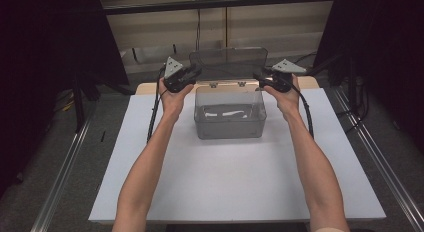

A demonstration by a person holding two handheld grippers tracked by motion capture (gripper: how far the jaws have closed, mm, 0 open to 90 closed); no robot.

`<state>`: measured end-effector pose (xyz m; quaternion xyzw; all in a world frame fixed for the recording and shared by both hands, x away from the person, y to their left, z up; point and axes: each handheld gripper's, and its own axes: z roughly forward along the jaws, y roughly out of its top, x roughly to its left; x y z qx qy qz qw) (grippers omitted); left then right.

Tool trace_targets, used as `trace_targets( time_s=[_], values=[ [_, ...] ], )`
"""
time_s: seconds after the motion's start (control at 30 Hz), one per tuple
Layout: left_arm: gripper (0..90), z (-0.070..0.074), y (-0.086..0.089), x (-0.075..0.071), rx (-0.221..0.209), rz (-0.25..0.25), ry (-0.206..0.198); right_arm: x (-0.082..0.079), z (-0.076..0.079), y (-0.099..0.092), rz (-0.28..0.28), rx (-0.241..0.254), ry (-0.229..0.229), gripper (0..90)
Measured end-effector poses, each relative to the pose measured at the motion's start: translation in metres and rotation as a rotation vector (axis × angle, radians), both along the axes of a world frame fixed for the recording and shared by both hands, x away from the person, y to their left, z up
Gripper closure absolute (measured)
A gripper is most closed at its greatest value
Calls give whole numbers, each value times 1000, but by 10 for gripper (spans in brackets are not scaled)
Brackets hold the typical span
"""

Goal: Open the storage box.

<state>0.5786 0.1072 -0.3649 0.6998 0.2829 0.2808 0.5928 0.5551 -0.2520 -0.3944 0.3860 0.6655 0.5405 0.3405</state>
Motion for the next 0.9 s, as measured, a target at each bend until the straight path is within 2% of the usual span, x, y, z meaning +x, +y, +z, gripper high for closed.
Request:
trace_targets(
  time_s=[0.07,0.23,0.43,0.57,0.7,0.83,0.87,0.9],
  values=[
    [683,-2,0,1,12,2,5,2,-4,-2,7,8,8,541],
    [687,-9,-1,5,5,14,25,5,-9,2,28,11,27,581],
    [695,-12,-3,5,40,34,8,6,-15,3,37,3,38,655],
    [612,-16,-2,6,68,38,21,6,-14,2,29,2,43,677],
    [562,-20,-1,8,67,43,32,7,-15,2,28,7,38,695],
    [562,-23,-1,10,64,37,44,8,-15,1,27,12,39,699],
    [593,-25,-1,11,74,34,48,9,-15,1,27,10,39,700],
    [594,-27,-3,11,59,32,51,9,-15,1,28,12,40,701]
  ],
)
